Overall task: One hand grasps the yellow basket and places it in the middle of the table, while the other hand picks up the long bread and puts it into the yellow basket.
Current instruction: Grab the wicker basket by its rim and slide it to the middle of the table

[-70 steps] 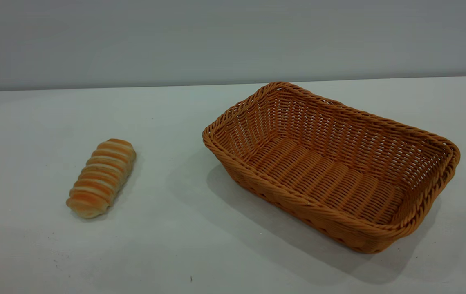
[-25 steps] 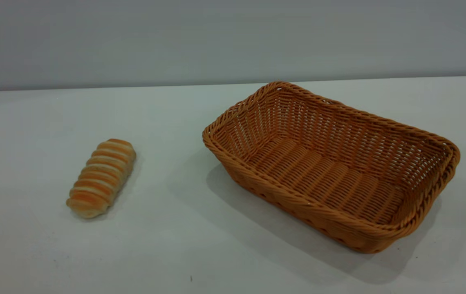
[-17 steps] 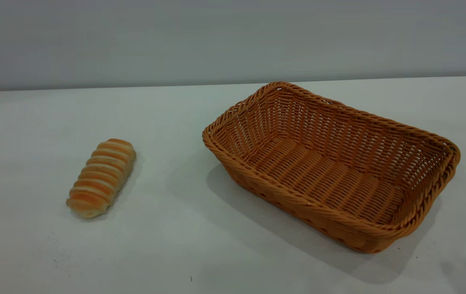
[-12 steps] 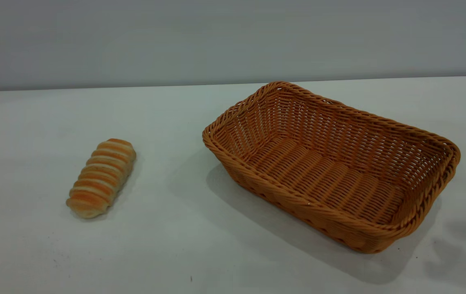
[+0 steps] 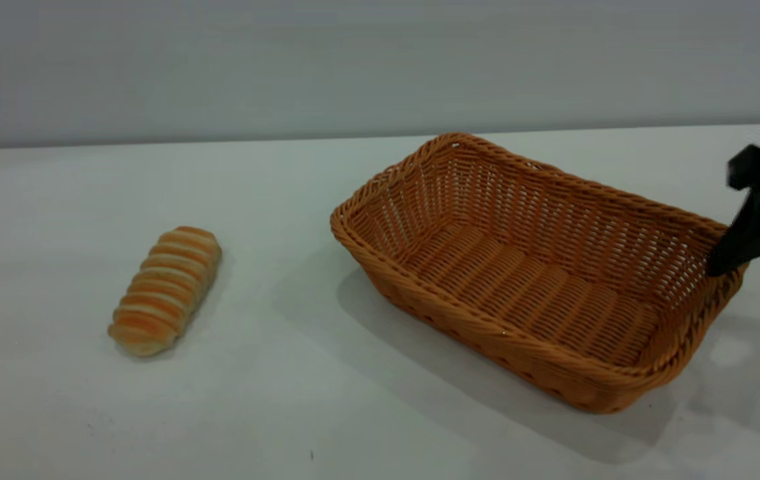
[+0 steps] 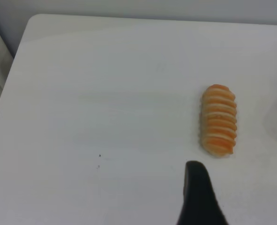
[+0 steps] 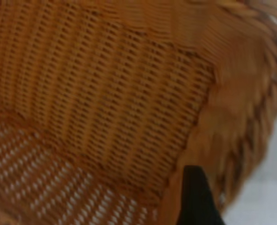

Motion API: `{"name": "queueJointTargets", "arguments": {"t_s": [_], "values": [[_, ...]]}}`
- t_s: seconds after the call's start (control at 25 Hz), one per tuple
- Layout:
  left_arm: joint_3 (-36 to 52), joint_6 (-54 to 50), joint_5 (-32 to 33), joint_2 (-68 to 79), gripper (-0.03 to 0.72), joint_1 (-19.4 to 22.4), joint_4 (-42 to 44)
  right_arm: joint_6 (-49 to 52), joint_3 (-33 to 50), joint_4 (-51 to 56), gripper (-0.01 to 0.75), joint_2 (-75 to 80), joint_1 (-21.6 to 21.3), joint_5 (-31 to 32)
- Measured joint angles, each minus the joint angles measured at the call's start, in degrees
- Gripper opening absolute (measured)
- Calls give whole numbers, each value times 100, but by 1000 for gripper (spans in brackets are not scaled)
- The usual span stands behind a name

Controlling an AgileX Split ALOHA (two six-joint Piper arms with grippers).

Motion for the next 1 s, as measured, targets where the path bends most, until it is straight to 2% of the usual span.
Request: {"name": "queueJointTargets", "arguments": {"t_s": [0.28,0.4,0.48,0.6,0.64,0.84,1.0], "values": [[0,0,0,0,509,0,0,-492,-416,882,524,1127,0,75],[0,0,0,0,509,0,0,-538,-637,1079,476,1521,0,236],[0,0,0,0,509,0,0,-538,-741,1173,369,1645,5,364],[0,0,0,0,509,0,0,-480,-834,1238,143,1666,5,478],[0,0,0,0,509,0,0,-490,-887,1245,94,1680,-1,501],[0,-5,0,0,509,0,0,-533,-1355,821,96,1725,144,776],[0,-7,0,0,509,0,0,169,-1870,-99,96,1726,638,822]]}}
